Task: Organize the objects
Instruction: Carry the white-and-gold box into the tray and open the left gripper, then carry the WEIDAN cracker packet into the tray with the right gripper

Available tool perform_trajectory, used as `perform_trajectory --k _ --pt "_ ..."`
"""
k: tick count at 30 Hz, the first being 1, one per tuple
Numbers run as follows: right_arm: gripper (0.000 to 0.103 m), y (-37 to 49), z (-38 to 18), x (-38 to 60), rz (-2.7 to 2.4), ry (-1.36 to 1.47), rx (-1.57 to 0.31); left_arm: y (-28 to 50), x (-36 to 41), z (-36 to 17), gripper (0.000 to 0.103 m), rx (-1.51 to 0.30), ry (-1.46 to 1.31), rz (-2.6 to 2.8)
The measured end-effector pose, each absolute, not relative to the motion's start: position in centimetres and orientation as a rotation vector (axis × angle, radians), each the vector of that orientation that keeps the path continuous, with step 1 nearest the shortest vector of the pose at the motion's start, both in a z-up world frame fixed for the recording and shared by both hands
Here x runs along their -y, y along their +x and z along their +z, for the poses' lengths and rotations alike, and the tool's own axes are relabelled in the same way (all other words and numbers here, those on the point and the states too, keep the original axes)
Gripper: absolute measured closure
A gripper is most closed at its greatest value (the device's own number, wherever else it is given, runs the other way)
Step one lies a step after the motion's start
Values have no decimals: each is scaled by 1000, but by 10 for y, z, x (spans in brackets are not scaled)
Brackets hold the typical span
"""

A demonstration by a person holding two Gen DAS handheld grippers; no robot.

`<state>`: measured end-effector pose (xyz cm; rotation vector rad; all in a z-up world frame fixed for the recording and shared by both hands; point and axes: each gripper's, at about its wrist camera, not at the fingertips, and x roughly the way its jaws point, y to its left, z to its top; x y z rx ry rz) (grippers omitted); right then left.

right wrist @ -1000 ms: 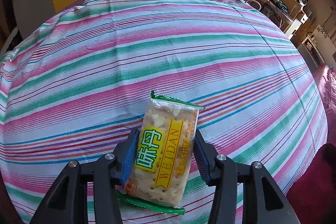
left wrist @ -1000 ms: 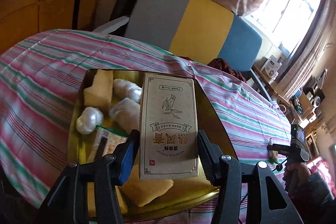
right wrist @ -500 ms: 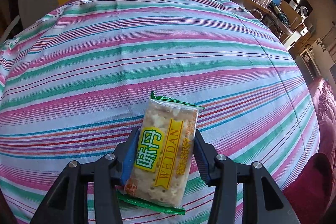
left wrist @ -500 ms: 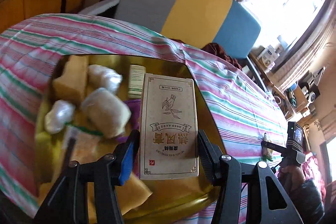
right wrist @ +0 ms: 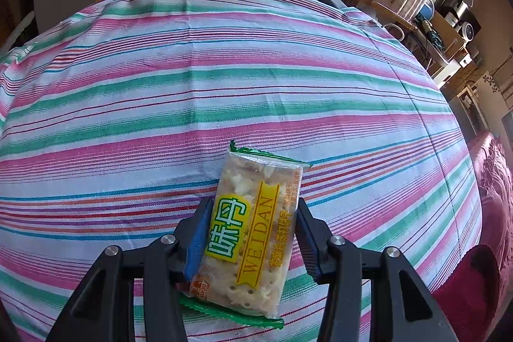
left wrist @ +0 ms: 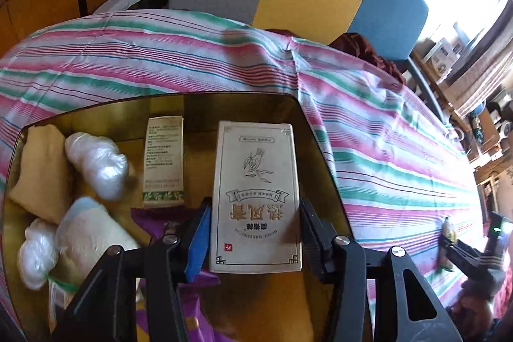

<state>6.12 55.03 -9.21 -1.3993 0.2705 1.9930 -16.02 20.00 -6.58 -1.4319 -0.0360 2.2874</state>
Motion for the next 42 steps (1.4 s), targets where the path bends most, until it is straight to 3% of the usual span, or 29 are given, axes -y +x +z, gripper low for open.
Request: perform_trajectory --k 9,14,26,31,42 --pt "53 59 -91 -542 1993 -1401 -229 -153 -202 -64 48 -40 -1382 2331" --pt "53 58 -91 -539 1993 -1399 -222 -137 -191 -46 42 -48 -1294 2355" --pt "53 60 -90 -534 1996 -1403 -188 -73 -144 -15 41 -127 -1111 2479" --pt "53 59 -89 -531 2004 -1398 -182 -48 -120 -9 35 -164 -1038 2567" --pt "53 51 -87 -504 2118 -1424 -141 -23 -84 -11 33 -188 -1023 2633"
